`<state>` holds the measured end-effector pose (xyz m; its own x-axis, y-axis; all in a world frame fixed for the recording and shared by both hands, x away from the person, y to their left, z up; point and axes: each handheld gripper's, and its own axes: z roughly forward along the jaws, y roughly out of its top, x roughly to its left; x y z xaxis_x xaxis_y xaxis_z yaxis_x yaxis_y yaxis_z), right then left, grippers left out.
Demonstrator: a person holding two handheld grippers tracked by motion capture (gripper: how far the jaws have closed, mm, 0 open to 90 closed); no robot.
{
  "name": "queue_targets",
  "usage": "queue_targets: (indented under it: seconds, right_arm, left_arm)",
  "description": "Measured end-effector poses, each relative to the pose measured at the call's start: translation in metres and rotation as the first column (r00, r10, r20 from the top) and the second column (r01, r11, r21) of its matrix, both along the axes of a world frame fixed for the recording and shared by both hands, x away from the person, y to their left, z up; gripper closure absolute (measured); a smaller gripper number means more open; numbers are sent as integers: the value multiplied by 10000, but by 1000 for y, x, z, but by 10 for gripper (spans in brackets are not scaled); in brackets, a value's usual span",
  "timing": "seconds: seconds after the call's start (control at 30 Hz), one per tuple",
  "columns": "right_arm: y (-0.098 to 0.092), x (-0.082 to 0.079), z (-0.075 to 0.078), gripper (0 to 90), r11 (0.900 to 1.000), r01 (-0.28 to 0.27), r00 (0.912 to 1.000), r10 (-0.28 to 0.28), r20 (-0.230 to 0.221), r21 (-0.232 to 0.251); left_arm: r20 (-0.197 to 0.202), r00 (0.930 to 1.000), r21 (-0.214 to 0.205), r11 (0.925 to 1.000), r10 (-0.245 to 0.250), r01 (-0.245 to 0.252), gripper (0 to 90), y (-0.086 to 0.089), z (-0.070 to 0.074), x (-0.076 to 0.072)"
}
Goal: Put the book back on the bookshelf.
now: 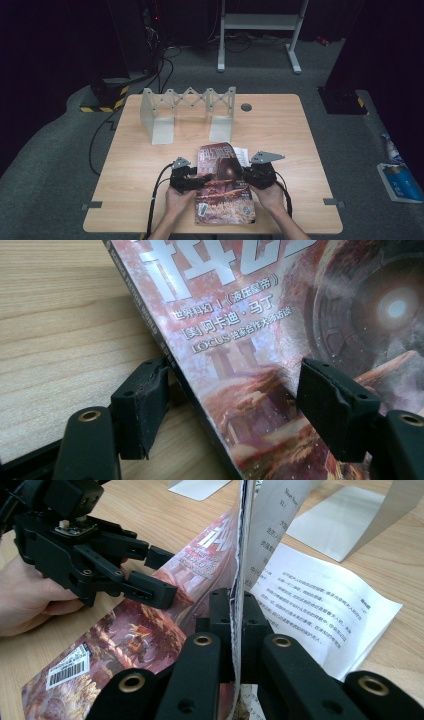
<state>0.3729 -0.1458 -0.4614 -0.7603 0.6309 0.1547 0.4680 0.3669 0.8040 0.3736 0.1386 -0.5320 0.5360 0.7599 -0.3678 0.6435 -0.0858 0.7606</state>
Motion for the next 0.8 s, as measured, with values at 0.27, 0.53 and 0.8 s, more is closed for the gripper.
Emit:
queue_targets:
  seconds: [0.27, 0.53, 0.8]
  right_arm:
    - [-5, 2, -6, 883, 9996, 10, 9997, -4, -225, 266]
    - [-10, 6, -17, 882, 9993, 299, 9981, -286, -545, 220]
    - [-12, 11, -30, 878, 9978, 637, 9931, -649, -980, -156]
  left_arm:
    - [33, 10000, -22, 10000, -58, 58, 316, -2, -1, -1]
    - [-89, 9999, -127, 9999, 97, -98, 388, -1, -1, -2]
    - [-112, 9996, -18, 9997, 254, -254, 520, 0, -1, -4]
